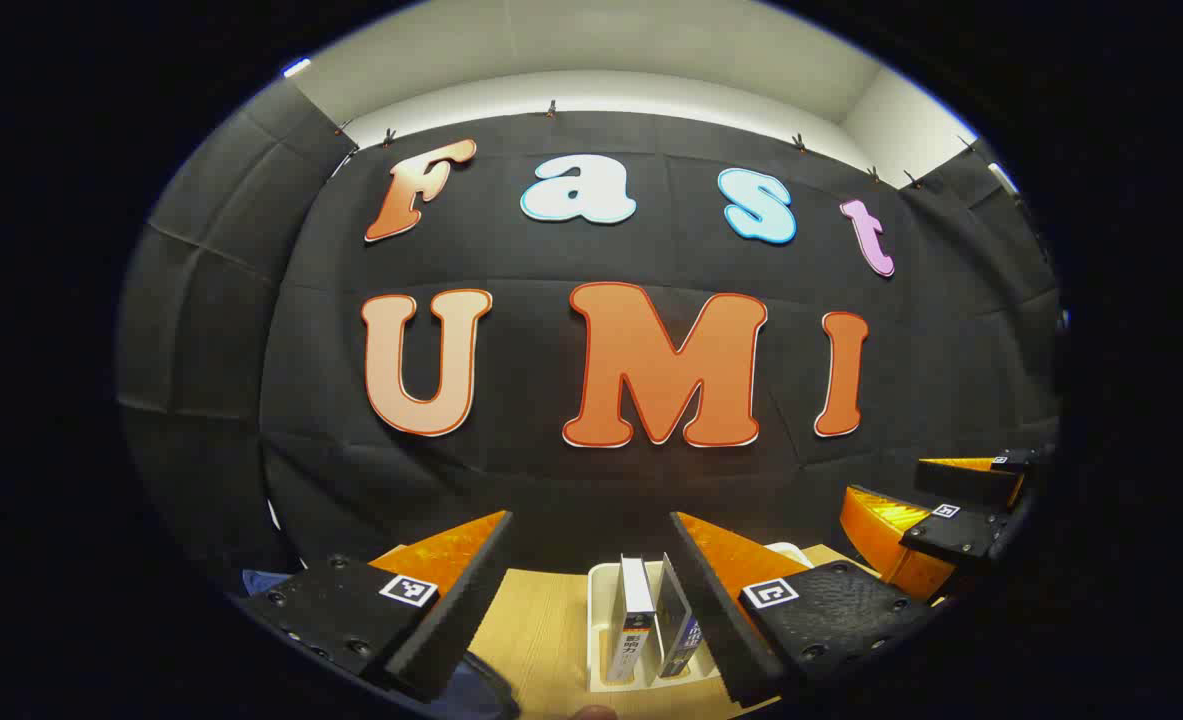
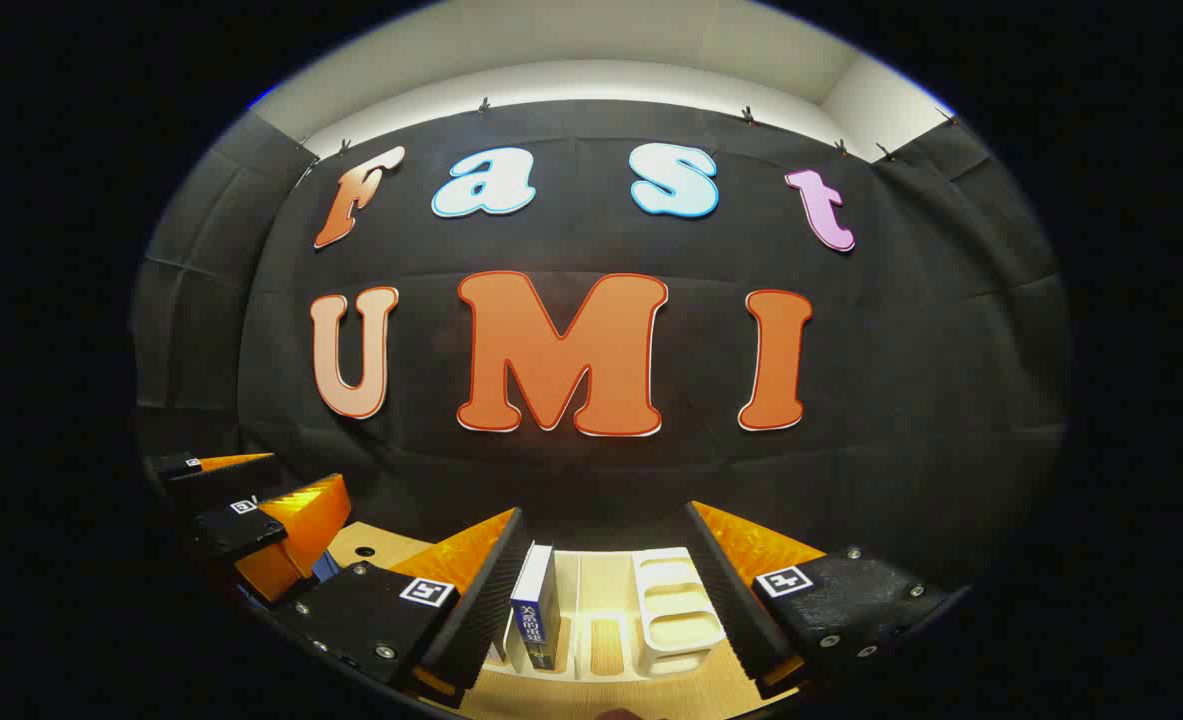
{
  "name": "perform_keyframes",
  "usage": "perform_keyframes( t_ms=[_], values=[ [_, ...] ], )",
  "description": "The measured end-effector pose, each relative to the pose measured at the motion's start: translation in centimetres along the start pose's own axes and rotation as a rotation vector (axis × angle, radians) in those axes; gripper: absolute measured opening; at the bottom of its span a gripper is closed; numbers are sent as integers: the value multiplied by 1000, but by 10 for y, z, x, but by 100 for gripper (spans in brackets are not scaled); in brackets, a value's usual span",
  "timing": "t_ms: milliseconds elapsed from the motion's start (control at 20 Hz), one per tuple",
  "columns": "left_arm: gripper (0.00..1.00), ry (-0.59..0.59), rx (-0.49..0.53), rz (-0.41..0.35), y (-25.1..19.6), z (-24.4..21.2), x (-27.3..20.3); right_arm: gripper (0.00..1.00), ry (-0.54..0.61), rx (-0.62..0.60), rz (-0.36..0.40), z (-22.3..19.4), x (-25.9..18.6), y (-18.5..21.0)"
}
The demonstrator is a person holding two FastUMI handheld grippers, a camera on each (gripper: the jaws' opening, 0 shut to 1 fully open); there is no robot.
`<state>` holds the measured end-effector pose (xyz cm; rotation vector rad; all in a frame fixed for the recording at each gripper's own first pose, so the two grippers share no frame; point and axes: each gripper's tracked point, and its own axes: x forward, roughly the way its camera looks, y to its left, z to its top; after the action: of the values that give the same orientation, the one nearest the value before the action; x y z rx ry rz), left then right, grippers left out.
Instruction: Open the schoolbag, grab two books from the bookshelf and put them into the schoolbag.
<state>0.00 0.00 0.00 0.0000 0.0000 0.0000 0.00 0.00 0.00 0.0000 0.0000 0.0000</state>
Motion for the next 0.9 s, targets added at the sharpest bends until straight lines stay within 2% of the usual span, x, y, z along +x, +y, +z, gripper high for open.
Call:
perform_keyframes(
  t_ms=[900],
  values=[
    [94,2,8,-2,2,-1,6,94,28,-4,-19,-10,5,0]
  ],
)
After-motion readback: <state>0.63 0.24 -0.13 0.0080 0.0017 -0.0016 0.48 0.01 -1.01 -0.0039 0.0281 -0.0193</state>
